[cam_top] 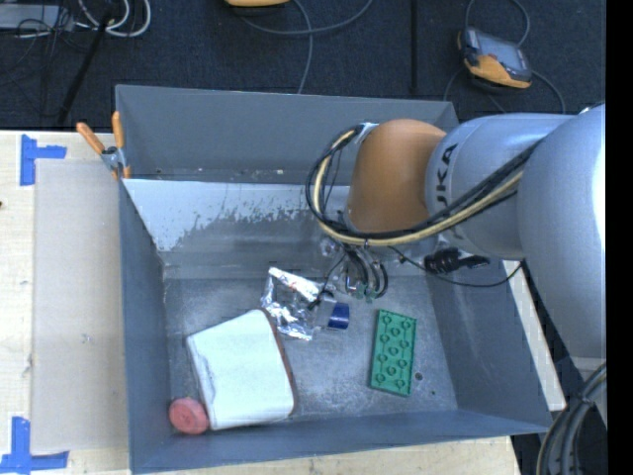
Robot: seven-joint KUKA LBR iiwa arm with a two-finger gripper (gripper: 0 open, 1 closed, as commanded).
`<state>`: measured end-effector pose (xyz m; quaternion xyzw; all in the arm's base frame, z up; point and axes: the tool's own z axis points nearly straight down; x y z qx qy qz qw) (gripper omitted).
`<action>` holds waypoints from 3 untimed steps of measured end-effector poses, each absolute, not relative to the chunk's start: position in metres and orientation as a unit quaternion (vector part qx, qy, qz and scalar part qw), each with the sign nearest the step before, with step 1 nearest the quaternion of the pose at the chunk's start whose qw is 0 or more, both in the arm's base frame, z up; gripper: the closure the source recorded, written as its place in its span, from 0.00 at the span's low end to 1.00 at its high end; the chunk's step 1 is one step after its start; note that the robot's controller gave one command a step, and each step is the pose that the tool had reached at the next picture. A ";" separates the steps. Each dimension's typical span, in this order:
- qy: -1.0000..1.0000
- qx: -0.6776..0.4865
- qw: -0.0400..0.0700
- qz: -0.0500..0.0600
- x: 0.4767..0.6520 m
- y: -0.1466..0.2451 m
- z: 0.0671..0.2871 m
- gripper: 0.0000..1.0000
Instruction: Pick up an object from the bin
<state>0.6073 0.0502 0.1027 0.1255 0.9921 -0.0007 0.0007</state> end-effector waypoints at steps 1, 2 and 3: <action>0.992 0.127 0.000 0.000 0.607 0.051 0.103 1.00; 0.992 0.127 0.000 0.000 0.607 0.051 0.103 0.00; 0.992 0.127 0.000 0.000 0.607 0.051 0.103 1.00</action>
Offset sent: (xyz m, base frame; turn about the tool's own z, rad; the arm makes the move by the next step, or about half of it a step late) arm 0.0000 0.0000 0.0000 0.0000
